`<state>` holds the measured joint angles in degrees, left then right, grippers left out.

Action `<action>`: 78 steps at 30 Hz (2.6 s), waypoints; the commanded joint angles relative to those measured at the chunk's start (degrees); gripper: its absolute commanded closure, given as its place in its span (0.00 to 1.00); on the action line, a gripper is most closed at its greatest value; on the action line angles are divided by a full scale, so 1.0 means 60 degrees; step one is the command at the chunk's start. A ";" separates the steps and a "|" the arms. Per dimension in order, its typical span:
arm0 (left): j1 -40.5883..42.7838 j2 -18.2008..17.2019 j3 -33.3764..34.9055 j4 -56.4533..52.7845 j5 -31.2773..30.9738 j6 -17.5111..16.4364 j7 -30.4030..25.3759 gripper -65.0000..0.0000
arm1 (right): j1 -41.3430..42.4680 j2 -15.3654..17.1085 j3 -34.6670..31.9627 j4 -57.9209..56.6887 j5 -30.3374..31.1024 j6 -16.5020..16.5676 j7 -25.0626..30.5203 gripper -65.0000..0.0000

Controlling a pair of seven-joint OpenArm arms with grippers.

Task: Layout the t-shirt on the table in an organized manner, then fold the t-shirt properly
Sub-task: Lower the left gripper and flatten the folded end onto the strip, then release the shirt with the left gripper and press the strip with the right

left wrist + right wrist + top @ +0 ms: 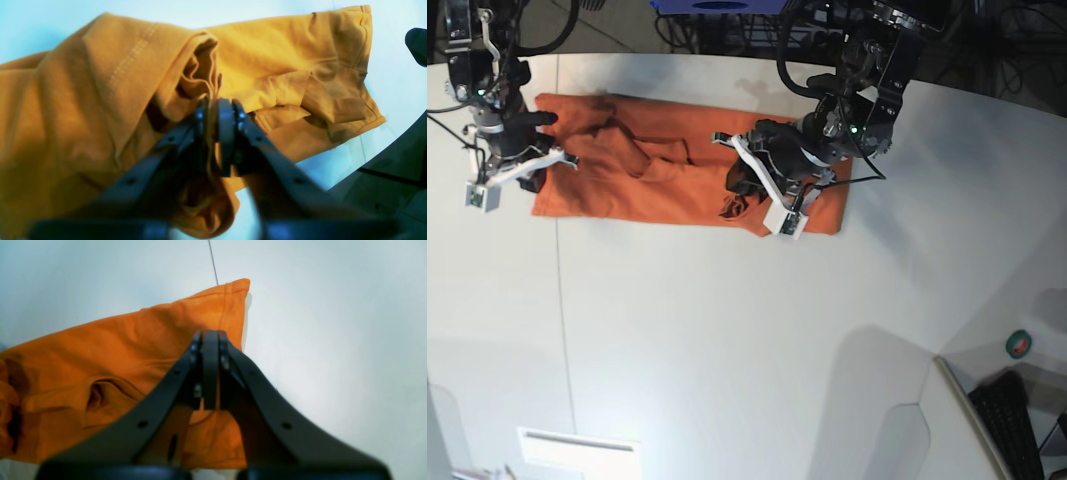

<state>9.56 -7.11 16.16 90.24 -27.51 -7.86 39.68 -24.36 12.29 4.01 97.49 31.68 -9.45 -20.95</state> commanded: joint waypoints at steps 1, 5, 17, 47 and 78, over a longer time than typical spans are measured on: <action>-0.0077 0.0036 -0.0005 0.0147 -0.0141 -0.0060 -0.0145 0.77 | 0.0009 0.0083 0.0071 0.0213 0.0031 0.0030 0.0202 1.00; -0.0077 0.0241 0.0009 0.0177 -0.0141 -0.0075 -0.0130 0.49 | 0.0009 0.0083 0.0071 0.0213 0.0031 0.0030 0.0202 1.00; 0.0567 0.0080 -0.0035 0.2096 -0.0111 -0.0075 -0.0130 0.61 | -0.0006 0.0083 0.0071 0.0227 0.0031 0.0030 0.0202 1.00; -0.0224 0.0973 0.0215 -0.0966 -0.0068 -0.0060 -0.0130 1.00 | 0.0053 0.0083 0.0071 0.0169 0.0031 0.0030 0.0202 1.00; 0.1256 -0.2631 -0.5485 -0.0571 0.0138 -0.0529 -0.1302 1.00 | 0.0170 0.0347 -0.5482 0.0872 -0.0130 -0.0014 0.0188 0.63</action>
<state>17.65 -22.81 -17.08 85.91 -25.65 -10.11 32.84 -23.46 14.52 -28.91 101.67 30.79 -9.89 -20.88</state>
